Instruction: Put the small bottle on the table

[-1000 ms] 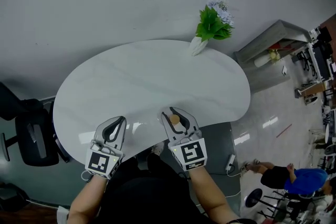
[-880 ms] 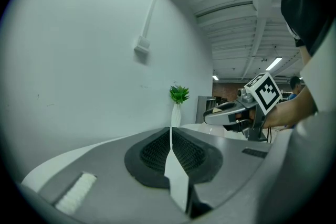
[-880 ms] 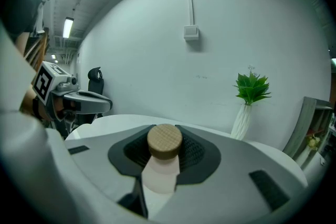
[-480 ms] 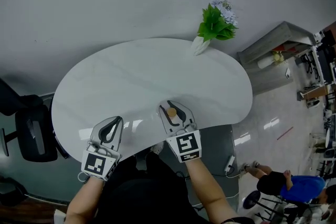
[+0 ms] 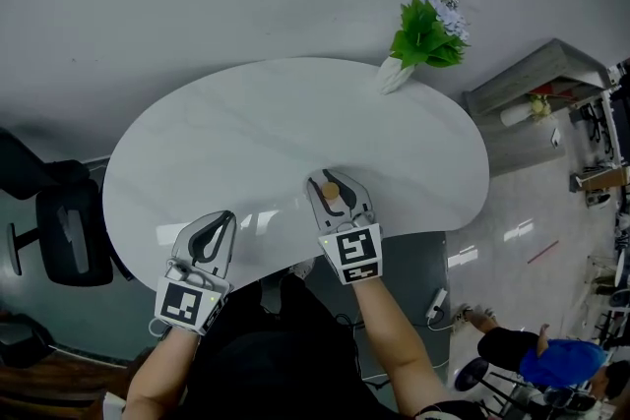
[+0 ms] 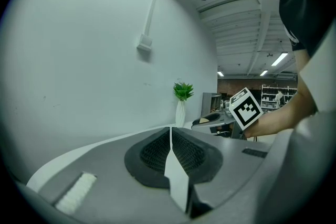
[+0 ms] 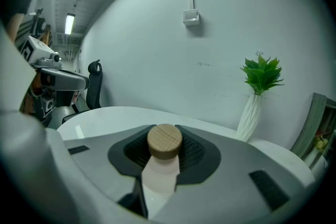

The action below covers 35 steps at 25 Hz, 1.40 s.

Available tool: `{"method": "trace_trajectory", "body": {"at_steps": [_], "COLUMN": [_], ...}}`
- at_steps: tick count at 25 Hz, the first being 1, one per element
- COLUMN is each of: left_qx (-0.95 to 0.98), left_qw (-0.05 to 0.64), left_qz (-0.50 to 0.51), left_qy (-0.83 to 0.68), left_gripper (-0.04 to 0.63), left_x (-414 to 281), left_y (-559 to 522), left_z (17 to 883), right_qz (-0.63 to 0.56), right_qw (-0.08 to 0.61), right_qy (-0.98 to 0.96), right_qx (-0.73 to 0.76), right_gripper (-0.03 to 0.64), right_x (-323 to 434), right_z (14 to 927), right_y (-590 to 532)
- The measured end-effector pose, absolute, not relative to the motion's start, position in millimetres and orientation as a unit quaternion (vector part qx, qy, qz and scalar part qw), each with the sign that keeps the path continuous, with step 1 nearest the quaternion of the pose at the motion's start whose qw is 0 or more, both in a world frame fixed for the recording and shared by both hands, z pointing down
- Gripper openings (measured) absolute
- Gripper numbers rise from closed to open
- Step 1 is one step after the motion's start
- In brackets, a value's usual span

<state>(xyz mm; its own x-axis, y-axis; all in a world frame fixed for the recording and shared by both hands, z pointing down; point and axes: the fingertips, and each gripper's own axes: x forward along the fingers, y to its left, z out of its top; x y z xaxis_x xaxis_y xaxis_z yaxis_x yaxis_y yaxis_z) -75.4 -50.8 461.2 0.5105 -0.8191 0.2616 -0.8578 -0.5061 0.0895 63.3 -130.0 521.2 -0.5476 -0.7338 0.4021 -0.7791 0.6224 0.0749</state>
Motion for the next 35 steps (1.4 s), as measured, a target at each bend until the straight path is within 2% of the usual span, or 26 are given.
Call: {"method": "trace_trajectory", "body": {"at_steps": [35], "left_qx": [0.843], "left_qw": [0.120], "left_qz": [0.115], "left_qy": [-0.511], "left_gripper": [0.014], "left_x": [-88], "left_y": [-46], "left_z": [474], "right_qz": [0.093], "right_qw": [0.237], "right_qy": [-0.863], "right_qx": [0.436], "right_gripper": [0.101], "right_x": [71], "right_z": [597], "right_y": [-169]}}
